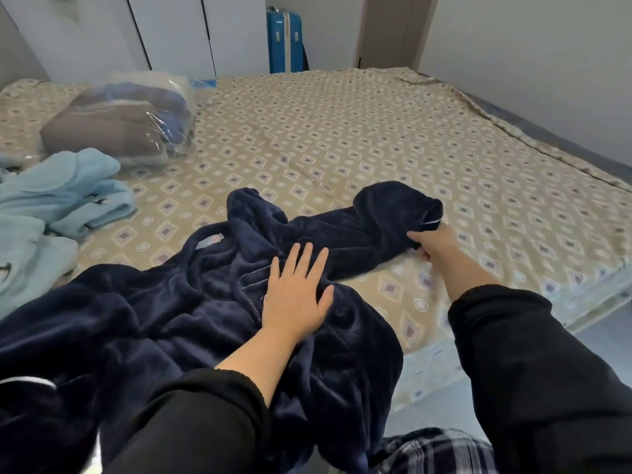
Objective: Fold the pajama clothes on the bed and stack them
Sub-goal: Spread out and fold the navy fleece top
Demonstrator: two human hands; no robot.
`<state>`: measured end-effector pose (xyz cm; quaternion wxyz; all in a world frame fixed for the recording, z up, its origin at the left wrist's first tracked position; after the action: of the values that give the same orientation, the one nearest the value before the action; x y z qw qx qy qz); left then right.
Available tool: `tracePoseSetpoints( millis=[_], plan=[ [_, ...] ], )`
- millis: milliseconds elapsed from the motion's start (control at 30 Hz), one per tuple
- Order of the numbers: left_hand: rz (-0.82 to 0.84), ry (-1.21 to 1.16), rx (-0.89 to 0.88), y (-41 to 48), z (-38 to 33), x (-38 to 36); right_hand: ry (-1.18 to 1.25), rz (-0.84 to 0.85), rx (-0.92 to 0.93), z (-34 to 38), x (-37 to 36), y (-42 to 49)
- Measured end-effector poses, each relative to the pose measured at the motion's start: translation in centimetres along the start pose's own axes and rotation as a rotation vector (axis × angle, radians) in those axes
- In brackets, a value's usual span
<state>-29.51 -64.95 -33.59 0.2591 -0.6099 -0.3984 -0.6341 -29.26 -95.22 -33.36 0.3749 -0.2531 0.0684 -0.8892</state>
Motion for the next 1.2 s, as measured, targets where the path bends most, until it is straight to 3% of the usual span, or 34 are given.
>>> tracePoseSetpoints(
  millis=[67,200,233,333,400,500,533,600,667,700,800,900,1000,1133,1200],
  plan=[
    [0.010,0.016,-0.015,0.2,0.1,-0.2,-0.032,-0.115,0.001,0.5,2.5,0.5],
    [0.000,0.006,-0.046,0.2,-0.4,0.0,0.390,-0.447,0.064,0.9,9.1,1.4],
    [-0.003,0.006,-0.047,0.2,-0.3,0.0,0.339,-0.492,0.069,1.2,10.4,1.6],
    [-0.006,0.001,-0.043,0.3,-0.3,0.1,-0.262,-0.440,-0.070,1.3,12.0,2.7],
    [0.003,-0.005,-0.035,0.3,-0.2,-0.1,-0.483,-0.449,-0.087,1.1,11.9,2.4],
    [0.020,0.000,-0.024,0.3,0.0,-0.4,-0.610,-0.515,0.206,2.8,9.6,0.9],
    [0.024,-0.002,-0.023,0.4,0.0,-0.5,-0.640,-0.463,0.364,3.7,7.7,0.2],
    [0.028,-0.008,-0.023,0.3,0.0,-0.5,-0.717,-0.175,0.607,3.9,2.2,-1.1],
    [0.026,-0.002,-0.019,0.3,0.0,-0.2,-0.861,0.155,0.676,1.8,-3.0,-2.3],
    [0.026,-0.003,-0.018,0.2,0.0,0.0,-0.926,0.232,0.664,0.4,-4.3,-2.6],
    [-0.002,-0.045,-0.026,0.0,-0.1,0.5,-0.937,0.140,0.713,-0.5,-4.7,-3.0],
    [-0.090,-0.110,-0.016,-0.2,-0.1,1.5,-1.127,-0.030,0.734,1.2,-3.5,-2.8],
    [-0.142,-0.134,-0.021,-0.4,-0.2,2.0,-1.259,-0.273,0.521,1.3,0.8,-1.3],
    [-0.023,-0.100,0.031,0.3,0.6,0.0,-1.288,-0.271,0.332,0.7,1.0,-1.3],
    [0.019,-0.098,0.048,0.7,1.0,-0.8,-1.183,-0.259,0.504,3.1,-1.8,-2.9]
  ],
)
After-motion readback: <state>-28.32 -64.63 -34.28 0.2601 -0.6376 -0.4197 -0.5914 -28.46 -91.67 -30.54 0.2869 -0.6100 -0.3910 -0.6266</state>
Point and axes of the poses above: each hand's wrist, its own y-axis towards the middle knuckle, its own x-axis out of the back of the hand, z = x × y, the point moved 8 cm from there along y, towards the middle knuckle, and after that the axes turned 3 degrees about y, right-handed, at the moved point
